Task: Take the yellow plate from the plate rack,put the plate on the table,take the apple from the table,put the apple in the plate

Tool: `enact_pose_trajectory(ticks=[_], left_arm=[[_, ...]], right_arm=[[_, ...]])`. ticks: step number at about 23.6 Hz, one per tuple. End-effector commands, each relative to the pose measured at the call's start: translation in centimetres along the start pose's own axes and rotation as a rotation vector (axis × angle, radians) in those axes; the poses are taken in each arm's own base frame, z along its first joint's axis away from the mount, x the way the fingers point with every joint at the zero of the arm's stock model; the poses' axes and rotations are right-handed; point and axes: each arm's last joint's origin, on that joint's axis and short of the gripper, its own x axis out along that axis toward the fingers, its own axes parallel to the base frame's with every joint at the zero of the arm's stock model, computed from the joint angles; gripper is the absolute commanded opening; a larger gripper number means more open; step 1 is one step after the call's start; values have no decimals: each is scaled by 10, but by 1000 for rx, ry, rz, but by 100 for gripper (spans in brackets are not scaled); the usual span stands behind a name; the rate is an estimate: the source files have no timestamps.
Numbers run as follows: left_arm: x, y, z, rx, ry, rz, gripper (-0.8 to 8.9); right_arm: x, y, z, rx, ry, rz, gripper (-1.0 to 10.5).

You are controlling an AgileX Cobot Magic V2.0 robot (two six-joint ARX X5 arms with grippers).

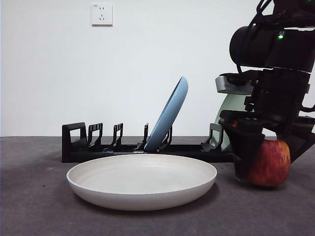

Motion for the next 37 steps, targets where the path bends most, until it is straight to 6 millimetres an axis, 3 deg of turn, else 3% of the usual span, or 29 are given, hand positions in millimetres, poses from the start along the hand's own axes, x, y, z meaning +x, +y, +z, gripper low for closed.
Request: enact_pose_trajectory(ticks=[1, 4, 8, 12, 16, 19, 22, 30, 35, 37], left_arm=[[0, 0, -1, 13, 1, 6, 409], [0, 0, -1, 14, 2, 6, 409], [0, 0, -1, 13, 1, 6, 408], [0, 0, -1, 14, 2, 6, 408], [0, 0, -2, 15, 3, 5, 408], [0, 0, -2, 16, 5, 4, 408], [0, 0, -3, 26, 16, 4, 408], [0, 1, -7, 48, 43, 4, 408], [0, 2, -12, 46, 80, 8, 408], [0, 2, -13, 56, 93, 10, 408]], right_arm=[[0, 0, 1, 9, -8, -6, -14], [-14, 1, 4, 33, -50, -3, -14], [-58, 13, 17, 11, -191, 23, -14], [-92, 46, 33, -64, -295, 80, -15], [-103, 86, 43, -172, -333, 142, -16], [-91, 109, 49, -228, -314, 168, -16], [-63, 124, 50, -261, -248, 169, -16], [10, 145, 48, -303, -85, 147, -14], [17, 145, 47, -306, -65, 143, 19], [17, 145, 47, -308, -67, 143, 152]])
